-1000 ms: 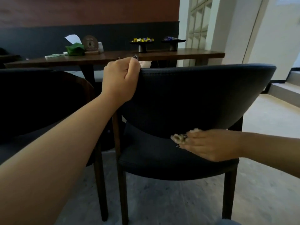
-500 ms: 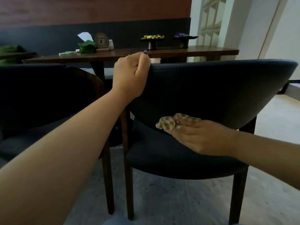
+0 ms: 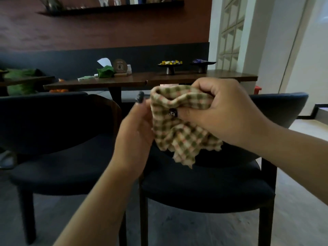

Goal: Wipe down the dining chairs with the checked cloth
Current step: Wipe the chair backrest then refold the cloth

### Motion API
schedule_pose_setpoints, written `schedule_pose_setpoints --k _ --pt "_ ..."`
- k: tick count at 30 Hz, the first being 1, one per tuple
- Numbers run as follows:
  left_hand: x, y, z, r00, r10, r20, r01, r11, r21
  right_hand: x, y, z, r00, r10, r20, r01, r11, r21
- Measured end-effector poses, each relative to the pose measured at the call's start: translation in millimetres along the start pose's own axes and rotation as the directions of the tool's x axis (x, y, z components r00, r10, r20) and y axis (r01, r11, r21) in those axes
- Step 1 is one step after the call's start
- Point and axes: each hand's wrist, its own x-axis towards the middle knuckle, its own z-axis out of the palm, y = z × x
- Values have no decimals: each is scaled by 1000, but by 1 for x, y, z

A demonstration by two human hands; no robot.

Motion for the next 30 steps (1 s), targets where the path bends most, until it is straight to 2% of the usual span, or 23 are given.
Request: schedule_pose_setpoints --k 5,7,9,11,12,14,15,16,17,19,22,24,26,28,30 --pt "-16 1 6 995 -16 -96 26 994 109 21 -9 4 997 -62 41 68 984 -166" --pt "-18 4 1 991 -70 -117 83 991 110 29 -10 2 997 -59 56 68 979 -191" --pt "-20 5 -9 964 -147 -220 164 985 62 39 -6 -3 996 -87 29 92 961 -260" --pt "-19 -4 -32 876 -281 -392 281 958 -59 50 4 -11 992 -27 125 76 910 -407" --pt "-17 -13 -46 799 -362 -480 334 931 -146 56 5 -13 963 110 247 23 878 -479" --pt "-12 -31 -72 618 -474 -627 396 877 -274 70 6 -9 777 429 461 -87 799 -596" --pt "-8 -41 -82 545 -488 -682 415 864 -286 78 5 -4 700 503 507 -82 761 -643" --pt "-3 -50 -90 499 -473 -726 438 861 -260 86 5 4 668 534 519 -56 731 -680" --pt "3 -56 -95 483 -435 -760 454 867 -207 96 5 11 672 542 504 -46 710 -703" --pt "20 -60 -99 513 -307 -802 459 887 -45 110 6 23 686 543 485 -42 694 -719" --pt "51 -52 -96 672 -67 -737 453 824 339 113 14 27 679 544 493 -83 725 -684" --pt "71 -51 -88 752 -35 -658 444 765 466 108 21 25 702 536 469 -144 752 -644" --pt "87 -55 -78 788 -103 -607 434 792 429 106 24 22 683 559 471 -248 783 -570" --pt "96 -61 -70 778 -164 -606 429 844 322 104 20 21 649 564 511 -333 814 -476" --pt "93 -66 -59 755 -165 -635 384 896 225 103 17 20 650 537 538 -349 840 -415"
